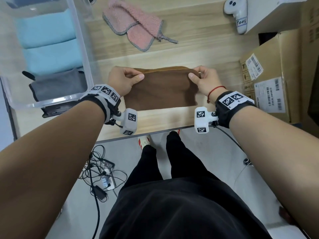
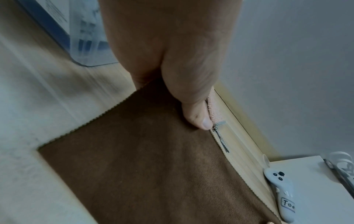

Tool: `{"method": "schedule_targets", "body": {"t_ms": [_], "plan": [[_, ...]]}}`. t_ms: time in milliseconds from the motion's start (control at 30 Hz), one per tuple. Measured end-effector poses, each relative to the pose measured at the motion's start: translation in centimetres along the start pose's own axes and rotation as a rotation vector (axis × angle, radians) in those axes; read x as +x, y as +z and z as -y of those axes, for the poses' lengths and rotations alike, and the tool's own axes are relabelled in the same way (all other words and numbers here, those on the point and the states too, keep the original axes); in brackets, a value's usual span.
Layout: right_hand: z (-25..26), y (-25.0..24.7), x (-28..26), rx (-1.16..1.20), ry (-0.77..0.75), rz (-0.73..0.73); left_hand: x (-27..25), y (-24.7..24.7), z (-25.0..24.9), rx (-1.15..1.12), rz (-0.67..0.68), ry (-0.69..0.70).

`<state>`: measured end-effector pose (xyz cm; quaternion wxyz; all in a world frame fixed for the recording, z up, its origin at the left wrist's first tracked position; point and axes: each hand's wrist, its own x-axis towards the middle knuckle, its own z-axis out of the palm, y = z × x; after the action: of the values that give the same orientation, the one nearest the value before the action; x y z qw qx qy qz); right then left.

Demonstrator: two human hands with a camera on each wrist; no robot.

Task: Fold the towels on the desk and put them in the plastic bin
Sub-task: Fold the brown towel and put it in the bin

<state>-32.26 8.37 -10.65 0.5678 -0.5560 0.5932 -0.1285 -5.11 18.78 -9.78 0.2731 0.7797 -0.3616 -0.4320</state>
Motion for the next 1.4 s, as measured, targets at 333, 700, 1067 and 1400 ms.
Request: {"method": "schedule_targets", "body": {"t_ms": [333, 700, 1067, 1400], "plan": [[-1.1, 0.3, 5.5, -0.314, 0.112, -0.076, 4.4, 1.1, 0.6, 0.162, -0.103, -0.102], [-0.5, -0.1, 4.6, -0.567, -0.035, -0.267, 5.2, 1.2, 1.0, 0.309, -0.289, -0.11], [-0.7, 1.7, 2.5, -0.668, 0.214, -0.103, 2.1, 5.7, -1.5, 0.466, 0.177, 0.228], [-1.8, 2.4, 0.4, -0.066, 0.402, -0.042, -0.8, 6.7, -0.2, 0.389, 0.18, 0.198]]}}
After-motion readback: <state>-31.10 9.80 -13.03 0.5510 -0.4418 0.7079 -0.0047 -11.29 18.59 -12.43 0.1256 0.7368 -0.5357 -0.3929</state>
